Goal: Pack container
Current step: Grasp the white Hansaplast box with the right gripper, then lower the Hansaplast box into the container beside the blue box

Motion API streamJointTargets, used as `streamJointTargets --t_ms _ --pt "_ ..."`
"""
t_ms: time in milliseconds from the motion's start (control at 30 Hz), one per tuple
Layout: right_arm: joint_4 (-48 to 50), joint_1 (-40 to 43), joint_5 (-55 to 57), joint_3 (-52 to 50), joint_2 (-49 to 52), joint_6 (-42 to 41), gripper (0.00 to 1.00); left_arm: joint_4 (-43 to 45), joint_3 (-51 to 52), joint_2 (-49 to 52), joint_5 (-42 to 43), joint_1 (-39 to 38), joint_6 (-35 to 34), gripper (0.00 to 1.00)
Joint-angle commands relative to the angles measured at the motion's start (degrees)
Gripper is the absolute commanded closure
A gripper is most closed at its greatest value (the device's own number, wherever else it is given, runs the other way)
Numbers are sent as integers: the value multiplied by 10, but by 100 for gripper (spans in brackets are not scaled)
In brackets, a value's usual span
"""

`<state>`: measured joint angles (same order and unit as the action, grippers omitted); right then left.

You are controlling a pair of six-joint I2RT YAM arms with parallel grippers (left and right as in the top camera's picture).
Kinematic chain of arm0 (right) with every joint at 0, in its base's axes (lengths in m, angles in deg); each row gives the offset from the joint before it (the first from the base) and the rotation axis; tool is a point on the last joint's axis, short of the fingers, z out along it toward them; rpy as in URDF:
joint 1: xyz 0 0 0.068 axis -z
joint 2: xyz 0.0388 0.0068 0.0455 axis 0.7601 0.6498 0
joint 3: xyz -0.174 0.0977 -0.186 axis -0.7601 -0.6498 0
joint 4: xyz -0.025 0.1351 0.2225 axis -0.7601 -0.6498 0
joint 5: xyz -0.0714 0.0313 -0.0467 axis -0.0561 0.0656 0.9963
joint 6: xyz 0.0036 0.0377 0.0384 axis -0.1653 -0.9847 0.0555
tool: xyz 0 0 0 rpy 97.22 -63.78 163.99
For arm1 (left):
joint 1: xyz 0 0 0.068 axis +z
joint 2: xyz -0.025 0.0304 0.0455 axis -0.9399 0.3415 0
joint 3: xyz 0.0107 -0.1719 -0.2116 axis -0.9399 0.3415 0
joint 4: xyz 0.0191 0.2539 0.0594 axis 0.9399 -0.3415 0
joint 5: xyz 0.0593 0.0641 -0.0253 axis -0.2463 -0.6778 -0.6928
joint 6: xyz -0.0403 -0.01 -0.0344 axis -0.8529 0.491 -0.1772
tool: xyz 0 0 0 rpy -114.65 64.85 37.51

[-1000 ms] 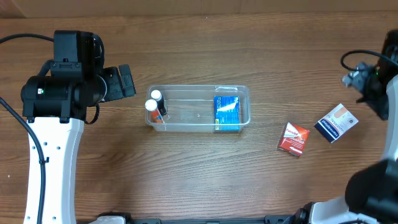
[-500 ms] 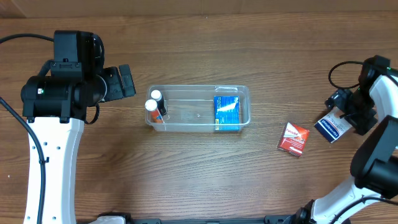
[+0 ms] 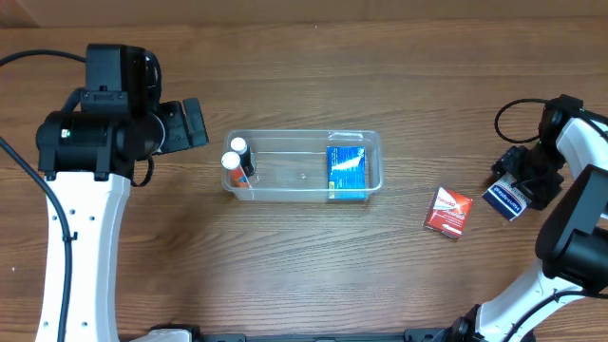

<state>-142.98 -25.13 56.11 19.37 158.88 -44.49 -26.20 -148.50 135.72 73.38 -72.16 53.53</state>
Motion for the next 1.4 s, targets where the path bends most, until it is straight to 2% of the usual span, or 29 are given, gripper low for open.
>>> streamJointTargets --t_ms 0,167,367,467,500,533,600,733,900,1100,1367 --pt "2 1 -10 -5 5 2 34 1 -5 3 1 3 -6 0" --pt "-15 -3 -21 14 -8 2 32 1 -5 3 1 3 -5 0" --pt "-84 -69 -20 101 -93 17 30 1 -5 3 1 3 -5 0" --pt "-116 -147 -24 151 -158 28 30 1 -5 3 1 3 -5 0" --pt "-114 -234 -40 177 -211 28 31 1 -5 3 1 3 -6 0" --pt "-108 -284 -51 185 -229 27 32 2 -5 3 1 3 -6 0" --pt "-93 -347 -60 187 -239 14 32 2 -5 3 1 3 -6 0" --pt "-52 -456 -61 186 -227 -5 32 2 -5 3 1 3 -6 0" --pt "-3 -543 -61 186 -191 -45 32 2 -5 3 1 3 -6 0" --pt "20 -595 -61 186 -120 -56 32 0 -5 3 1 3 -6 0" --pt "28 -610 -63 186 -42 -66 32 0 -5 3 1 3 -5 0"
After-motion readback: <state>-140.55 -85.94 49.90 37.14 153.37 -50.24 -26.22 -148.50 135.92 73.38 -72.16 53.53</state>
